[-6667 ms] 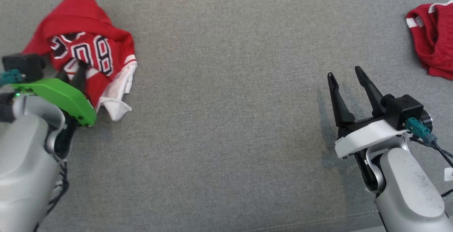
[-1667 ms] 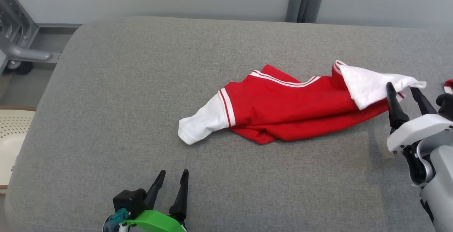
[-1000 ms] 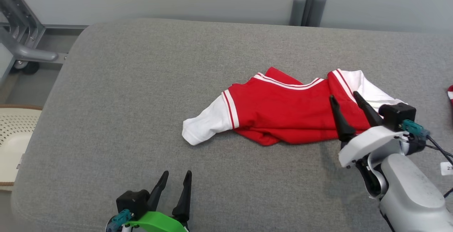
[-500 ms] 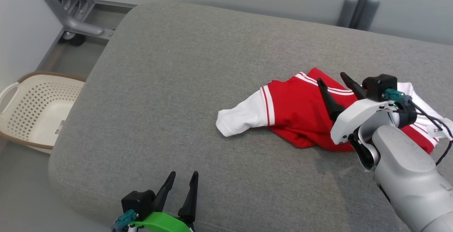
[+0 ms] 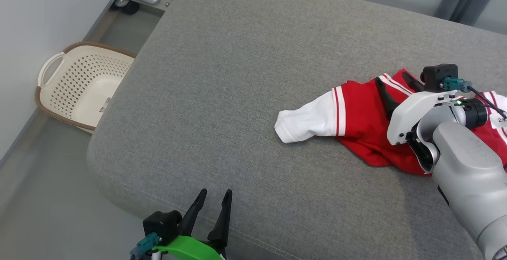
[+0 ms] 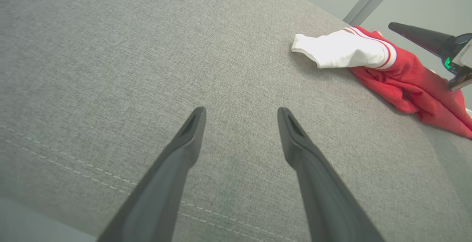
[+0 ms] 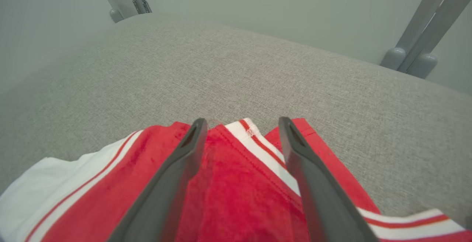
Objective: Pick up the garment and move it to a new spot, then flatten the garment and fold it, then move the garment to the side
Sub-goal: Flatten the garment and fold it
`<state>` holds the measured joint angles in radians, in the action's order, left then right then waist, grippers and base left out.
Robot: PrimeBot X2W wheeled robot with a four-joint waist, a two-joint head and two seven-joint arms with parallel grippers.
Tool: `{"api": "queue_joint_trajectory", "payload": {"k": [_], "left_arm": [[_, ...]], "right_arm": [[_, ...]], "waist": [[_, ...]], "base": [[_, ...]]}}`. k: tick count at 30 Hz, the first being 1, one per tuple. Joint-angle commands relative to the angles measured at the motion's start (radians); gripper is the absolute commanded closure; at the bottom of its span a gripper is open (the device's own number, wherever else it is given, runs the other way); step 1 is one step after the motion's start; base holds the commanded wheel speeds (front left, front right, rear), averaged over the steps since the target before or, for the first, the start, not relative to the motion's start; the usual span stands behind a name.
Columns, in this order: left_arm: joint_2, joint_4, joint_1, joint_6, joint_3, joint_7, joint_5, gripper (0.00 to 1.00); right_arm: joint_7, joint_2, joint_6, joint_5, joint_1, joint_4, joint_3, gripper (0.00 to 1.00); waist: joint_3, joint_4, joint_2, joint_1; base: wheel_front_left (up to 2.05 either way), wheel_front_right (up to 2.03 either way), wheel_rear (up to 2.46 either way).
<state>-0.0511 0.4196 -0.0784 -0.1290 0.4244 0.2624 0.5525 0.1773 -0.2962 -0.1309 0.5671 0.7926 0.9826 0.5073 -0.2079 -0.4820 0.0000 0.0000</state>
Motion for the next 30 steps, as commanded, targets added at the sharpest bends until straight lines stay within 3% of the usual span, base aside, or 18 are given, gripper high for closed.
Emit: {"api": "queue_joint_trajectory", "payload": {"k": [1,11,12,13,16,30], "left_arm": [[0.000,-0.006,-0.016,-0.003,0.002,0.003,0.001,0.00],[0.000,-0.010,-0.025,-0.003,0.018,0.003,0.019,0.00],[0.000,-0.011,-0.025,-0.003,0.020,0.003,0.020,0.00],[0.000,-0.012,-0.024,-0.003,0.020,0.003,0.020,0.00],[0.000,-0.013,-0.022,-0.003,0.019,0.003,0.024,0.00],[0.000,-0.016,-0.036,-0.003,0.019,0.003,0.031,0.00]], "right_arm": [[-0.003,-0.002,0.000,0.003,0.018,0.009,0.011,0.00],[-0.011,-0.022,0.000,-0.017,0.056,0.079,0.058,0.00],[-0.009,-0.021,0.000,-0.017,0.060,0.084,0.063,0.06],[-0.013,-0.018,0.000,-0.019,0.063,0.087,0.071,0.18],[-0.022,-0.015,0.000,-0.012,0.068,0.095,0.091,1.00],[0.063,-0.061,0.000,0.026,0.117,0.049,0.125,1.00]], "waist": [[-0.026,-0.023,0.0000,0.0000],[-0.050,-0.043,0.0000,0.0000],[-0.053,-0.044,0.0000,0.0000],[-0.055,-0.045,0.0000,0.0000],[-0.062,-0.043,0.0000,0.0000],[-0.063,-0.012,0.0000,0.0000]], "base": [[0.00,0.00,0.00],[0.00,0.00,0.00],[0.00,0.00,0.00],[0.00,0.00,0.00],[0.00,0.00,0.00],[0.00,0.00,0.00]]}}
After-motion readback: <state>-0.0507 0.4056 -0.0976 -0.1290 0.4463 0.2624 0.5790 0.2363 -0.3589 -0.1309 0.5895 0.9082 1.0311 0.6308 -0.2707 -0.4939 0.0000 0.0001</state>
